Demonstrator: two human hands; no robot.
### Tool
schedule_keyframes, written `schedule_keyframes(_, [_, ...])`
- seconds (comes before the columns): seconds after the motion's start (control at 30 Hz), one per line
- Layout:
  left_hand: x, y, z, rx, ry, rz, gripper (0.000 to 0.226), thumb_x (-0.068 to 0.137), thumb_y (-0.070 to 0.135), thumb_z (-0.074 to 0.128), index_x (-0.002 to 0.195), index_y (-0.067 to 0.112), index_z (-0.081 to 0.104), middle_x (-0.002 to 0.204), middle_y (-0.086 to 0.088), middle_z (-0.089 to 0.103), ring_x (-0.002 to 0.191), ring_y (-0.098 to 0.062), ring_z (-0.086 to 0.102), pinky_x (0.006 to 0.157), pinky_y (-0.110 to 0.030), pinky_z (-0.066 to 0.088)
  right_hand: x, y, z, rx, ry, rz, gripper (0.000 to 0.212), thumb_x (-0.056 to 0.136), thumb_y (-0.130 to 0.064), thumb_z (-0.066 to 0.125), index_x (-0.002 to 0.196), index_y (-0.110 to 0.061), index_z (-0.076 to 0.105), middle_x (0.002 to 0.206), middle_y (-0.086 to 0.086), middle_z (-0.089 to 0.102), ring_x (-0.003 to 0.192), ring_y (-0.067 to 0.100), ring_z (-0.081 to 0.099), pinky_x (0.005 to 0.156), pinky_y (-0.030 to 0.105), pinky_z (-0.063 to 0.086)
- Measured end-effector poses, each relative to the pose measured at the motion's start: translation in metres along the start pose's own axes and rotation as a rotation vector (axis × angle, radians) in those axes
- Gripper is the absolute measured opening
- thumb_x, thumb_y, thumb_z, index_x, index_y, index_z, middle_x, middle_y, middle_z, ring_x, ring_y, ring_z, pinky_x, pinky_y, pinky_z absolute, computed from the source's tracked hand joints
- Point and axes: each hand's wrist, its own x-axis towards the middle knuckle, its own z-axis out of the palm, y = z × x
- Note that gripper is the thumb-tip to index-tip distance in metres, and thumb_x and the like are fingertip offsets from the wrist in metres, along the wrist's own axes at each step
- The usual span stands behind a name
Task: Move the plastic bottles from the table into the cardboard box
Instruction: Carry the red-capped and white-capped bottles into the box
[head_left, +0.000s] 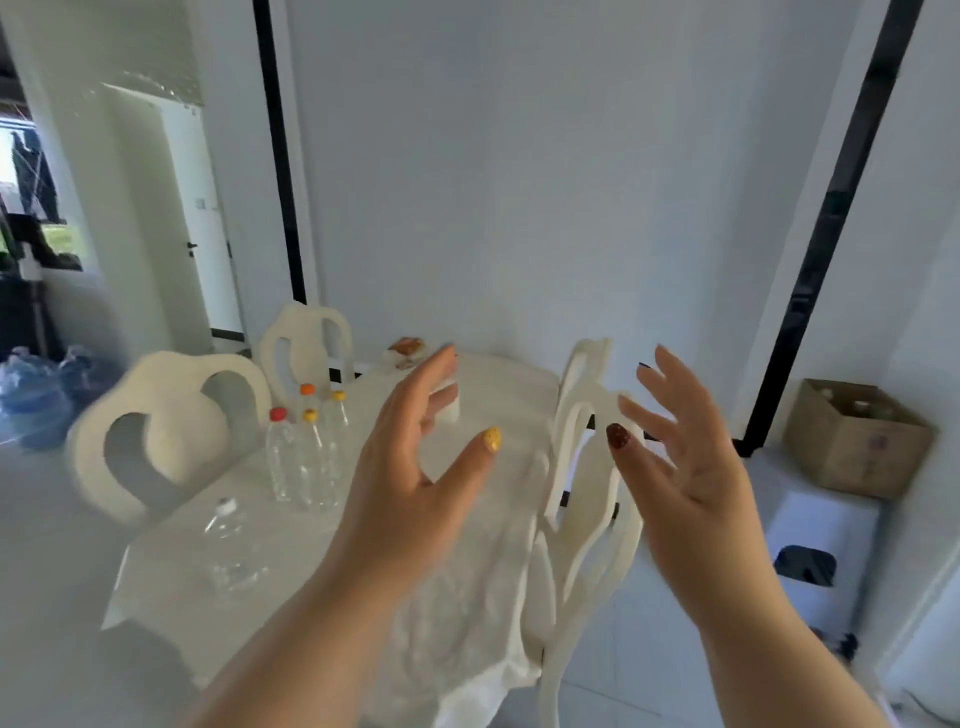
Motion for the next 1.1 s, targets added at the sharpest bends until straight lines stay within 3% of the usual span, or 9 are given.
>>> schedule_keyframes(0.07, [-0.005, -0.018, -0.058, -0.092, -0.011, -0.025, 0.064, 0.080, 0.045, 0.062, 0.142, 0.039, 0.047, 0.143, 0.023, 0.054, 0.129, -0.002, 0.055, 0.106, -0.033, 0.043, -0.012, -0.004, 0.054, 0.112, 0.028, 0.034, 0.056, 0.088, -0.045, 0.065, 0.140, -0.049, 0.044, 0.138, -0.021, 0.056, 0.122, 0.002, 0.059, 0.091, 0.018, 0.051])
schedule_keyframes(0.17, [-0.008, -0.043, -0.138, -0.157, -0.005, -0.060, 0.059, 0.082, 0.035, 0.066, 0.139, 0.040, 0.051, 0.140, 0.019, 0.058, 0.125, -0.005, 0.059, 0.097, -0.022, 0.048, -0.028, -0.001, 0.134, 0.253, 0.057, 0.083, 0.053, 0.086, -0.034, 0.064, 0.134, -0.052, 0.051, 0.135, -0.016, 0.061, 0.119, 0.010, 0.064, 0.099, 0.044, 0.050])
schedule_keyframes(0.3, [-0.005, -0.080, -0.222, -0.207, 0.068, -0.110, 0.054, 0.086, 0.021, 0.062, 0.138, 0.035, 0.052, 0.135, 0.017, 0.063, 0.120, -0.008, 0.064, 0.088, -0.012, 0.048, -0.033, 0.005, 0.223, 0.336, -0.006, 0.163, 0.059, 0.077, -0.043, 0.069, 0.134, -0.049, 0.053, 0.135, -0.011, 0.063, 0.118, 0.018, 0.065, 0.102, 0.053, 0.047])
schedule_keyframes(0.53, [0.004, -0.175, -0.301, -0.204, 0.129, -0.228, 0.055, 0.085, 0.019, 0.061, 0.137, 0.036, 0.053, 0.133, 0.018, 0.064, 0.119, -0.009, 0.064, 0.084, -0.013, 0.050, -0.022, 0.055, 0.327, 0.296, -0.092, 0.278, 0.058, 0.076, -0.044, 0.070, 0.132, -0.052, 0.053, 0.130, -0.014, 0.065, 0.115, 0.016, 0.067, 0.097, 0.043, 0.051])
schedule_keyframes(0.67, [0.022, -0.244, -0.323, -0.172, 0.118, -0.323, 0.055, 0.082, 0.018, 0.064, 0.131, 0.042, 0.056, 0.132, 0.021, 0.064, 0.118, -0.006, 0.064, 0.085, -0.016, 0.051, -0.016, 0.114, 0.383, 0.214, -0.173, 0.324, 0.056, 0.091, -0.014, 0.069, 0.125, -0.056, 0.054, 0.124, -0.018, 0.067, 0.110, 0.010, 0.068, 0.088, 0.029, 0.052])
schedule_keyframes(0.77, [0.049, -0.292, -0.334, -0.149, 0.093, -0.375, 0.053, 0.081, 0.014, 0.064, 0.126, 0.042, 0.059, 0.130, 0.020, 0.066, 0.117, -0.005, 0.065, 0.086, -0.016, 0.050, -0.007, 0.154, 0.425, 0.128, -0.241, 0.375, 0.056, 0.090, -0.012, 0.069, 0.127, -0.051, 0.053, 0.119, -0.015, 0.069, 0.104, 0.001, 0.067, 0.078, 0.012, 0.052])
schedule_keyframes(0.87, [0.077, -0.333, -0.343, -0.134, 0.081, -0.423, 0.050, 0.087, 0.005, 0.066, 0.123, 0.038, 0.060, 0.130, 0.013, 0.067, 0.114, -0.001, 0.065, 0.087, -0.016, 0.049, 0.002, 0.181, 0.462, 0.060, -0.340, 0.434, 0.057, 0.088, -0.011, 0.072, 0.127, -0.047, 0.051, 0.120, -0.014, 0.067, 0.105, -0.002, 0.065, 0.088, 0.019, 0.054])
schedule_keyframes(0.97, [0.107, -0.379, -0.348, -0.123, 0.030, -0.486, 0.045, 0.082, 0.015, 0.065, 0.119, 0.040, 0.061, 0.130, 0.012, 0.065, 0.112, 0.002, 0.065, 0.089, -0.016, 0.049, 0.009, 0.209, 0.497, -0.030, -0.424, 0.511, 0.059, 0.084, -0.018, 0.077, 0.128, -0.046, 0.050, 0.121, -0.015, 0.066, 0.109, -0.006, 0.062, 0.094, 0.022, 0.052])
schedule_keyframes(1.1, [0.131, -0.414, -0.345, -0.092, -0.012, -0.532, 0.046, 0.077, 0.024, 0.066, 0.120, 0.039, 0.060, 0.128, 0.014, 0.065, 0.115, 0.001, 0.063, 0.104, -0.034, 0.048, 0.002, 0.226, 0.512, -0.162, -0.529, 0.585, 0.063, 0.076, -0.029, 0.084, 0.129, -0.042, 0.053, 0.125, -0.015, 0.064, 0.115, -0.002, 0.059, 0.100, 0.025, 0.048])
